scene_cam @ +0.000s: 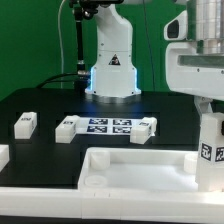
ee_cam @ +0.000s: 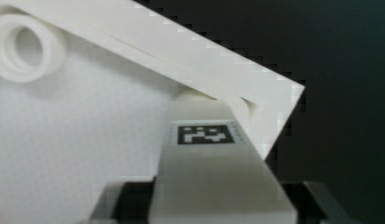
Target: Assemble desk
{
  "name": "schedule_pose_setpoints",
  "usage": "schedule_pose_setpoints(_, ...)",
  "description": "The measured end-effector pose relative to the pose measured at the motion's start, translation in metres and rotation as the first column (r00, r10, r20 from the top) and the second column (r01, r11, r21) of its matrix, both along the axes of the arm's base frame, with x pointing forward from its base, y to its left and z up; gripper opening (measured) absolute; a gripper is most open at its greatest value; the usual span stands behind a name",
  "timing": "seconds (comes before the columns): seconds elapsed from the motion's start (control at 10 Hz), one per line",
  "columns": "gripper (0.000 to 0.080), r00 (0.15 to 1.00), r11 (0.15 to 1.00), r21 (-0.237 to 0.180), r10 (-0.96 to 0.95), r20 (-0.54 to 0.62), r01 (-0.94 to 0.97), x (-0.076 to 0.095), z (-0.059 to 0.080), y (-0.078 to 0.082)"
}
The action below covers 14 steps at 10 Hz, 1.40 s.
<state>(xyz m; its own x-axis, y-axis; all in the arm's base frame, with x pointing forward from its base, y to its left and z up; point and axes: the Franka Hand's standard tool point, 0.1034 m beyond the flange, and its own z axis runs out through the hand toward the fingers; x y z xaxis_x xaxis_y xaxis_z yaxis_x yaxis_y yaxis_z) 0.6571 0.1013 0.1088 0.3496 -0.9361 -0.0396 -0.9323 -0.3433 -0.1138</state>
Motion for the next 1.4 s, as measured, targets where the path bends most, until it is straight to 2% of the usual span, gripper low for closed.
schedule_pose_setpoints(0.3,0.029,1.0,1.0,0.005,-0.005,-0.001,0.005,-0.0003,-0.0006,0.0012)
schedule_pose_setpoints(0.4,0.0473,0.999,0.999,0.0,0.043,0.001,-0.043,-0.0004,-0.0007,0.0008)
schedule_pose_setpoints(0.5,0.0594,0.996,0.996,-0.004,0.09,0.004,-0.089,0.0002,0.0,-0.0001)
schedule_pose_setpoints(0.6,0.0594,0.99,0.99,-0.01,0.143,0.009,-0.143,0.0004,0.0,0.0002)
schedule_pose_setpoints(0.7,0.064,0.964,0.964,-0.024,0.264,0.015,-0.264,0.0001,-0.0004,0.0005)
schedule_pose_setpoints(0.9,0.0648,0.908,0.908,-0.042,0.418,0.016,-0.417,-0.0012,-0.0009,0.0044)
schedule_pose_setpoints(1.3,0.0649,0.695,0.693,-0.092,0.719,0.018,-0.715,0.0042,0.0039,0.0078)
schedule_pose_setpoints(1.4,0.0649,0.615,0.613,-0.104,0.789,0.016,-0.783,0.0049,0.0043,0.0066)
